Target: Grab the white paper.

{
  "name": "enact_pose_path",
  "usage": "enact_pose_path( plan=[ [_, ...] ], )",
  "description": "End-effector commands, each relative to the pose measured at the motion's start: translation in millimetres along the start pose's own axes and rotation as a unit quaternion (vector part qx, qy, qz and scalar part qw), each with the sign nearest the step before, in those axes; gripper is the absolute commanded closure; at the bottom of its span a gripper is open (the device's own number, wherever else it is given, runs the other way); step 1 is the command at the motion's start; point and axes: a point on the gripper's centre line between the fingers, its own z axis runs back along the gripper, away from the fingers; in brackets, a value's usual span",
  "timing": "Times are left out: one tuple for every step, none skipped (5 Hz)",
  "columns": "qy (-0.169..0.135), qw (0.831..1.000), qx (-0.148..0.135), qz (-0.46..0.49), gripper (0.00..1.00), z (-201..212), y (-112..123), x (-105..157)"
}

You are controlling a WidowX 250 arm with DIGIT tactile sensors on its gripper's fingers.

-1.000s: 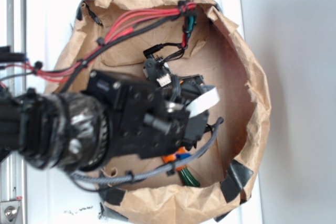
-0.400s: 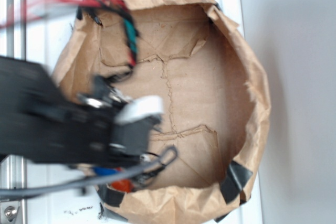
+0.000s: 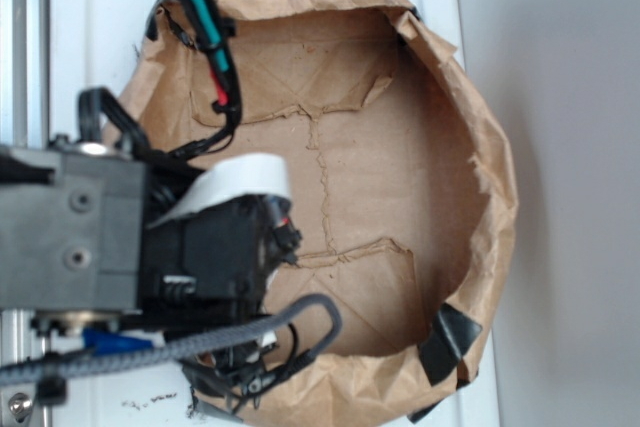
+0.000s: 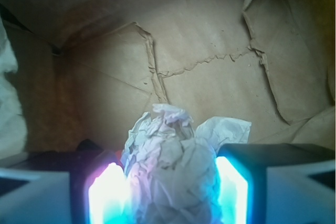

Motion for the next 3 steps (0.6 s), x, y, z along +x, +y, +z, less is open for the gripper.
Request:
enact_pose_path(
  plan=[
    [0.002,0.999,0.039,0.002,1.00,20.1,-6.9,32.3],
    [-0.006,0.999,0.046,0.006,1.00,25.1,-5.5,38.0],
    [-0.006,0.999,0.052,-0.007,1.00,27.7,-5.5,39.8]
  ],
)
